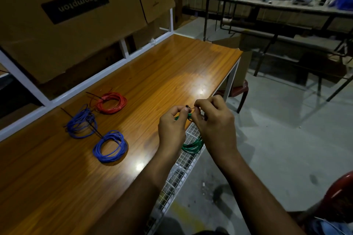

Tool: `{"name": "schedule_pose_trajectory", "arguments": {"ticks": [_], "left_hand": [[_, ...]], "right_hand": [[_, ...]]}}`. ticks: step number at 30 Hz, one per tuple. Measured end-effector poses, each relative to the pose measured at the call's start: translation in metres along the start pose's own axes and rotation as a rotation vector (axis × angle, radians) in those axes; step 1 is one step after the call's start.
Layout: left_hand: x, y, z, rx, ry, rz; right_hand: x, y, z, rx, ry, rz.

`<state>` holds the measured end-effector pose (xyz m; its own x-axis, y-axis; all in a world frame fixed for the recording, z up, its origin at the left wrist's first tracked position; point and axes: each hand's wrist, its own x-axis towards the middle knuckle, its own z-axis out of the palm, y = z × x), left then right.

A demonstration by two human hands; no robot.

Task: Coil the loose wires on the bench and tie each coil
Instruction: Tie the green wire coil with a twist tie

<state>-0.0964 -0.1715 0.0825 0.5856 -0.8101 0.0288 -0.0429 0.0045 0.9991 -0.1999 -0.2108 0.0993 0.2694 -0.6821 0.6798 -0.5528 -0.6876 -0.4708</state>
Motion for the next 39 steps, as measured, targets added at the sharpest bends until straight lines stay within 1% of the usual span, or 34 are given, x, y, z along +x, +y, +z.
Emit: {"name": "schedule_pose_trajectory", "arguments": {"ticks": [5, 21, 39], "left_hand": [[0.0025, 0.0015, -0.0012, 0.034, -0.009, 0.043], [0.0043, 0.0037, 0.0022, -0.018, -0.019, -0.005], [0.0017, 0.002, 0.001, 0.097, -0.006, 0.052]], "right_hand": [[-0.0001, 0.0003, 0.0008, 0.005, 0.003, -0.002], [0.0005, 0.0012, -0.0012, 0.007, 0.012, -0.006], [0.0025, 0.0005, -0.001, -0.006, 0.036, -0.017]]}}
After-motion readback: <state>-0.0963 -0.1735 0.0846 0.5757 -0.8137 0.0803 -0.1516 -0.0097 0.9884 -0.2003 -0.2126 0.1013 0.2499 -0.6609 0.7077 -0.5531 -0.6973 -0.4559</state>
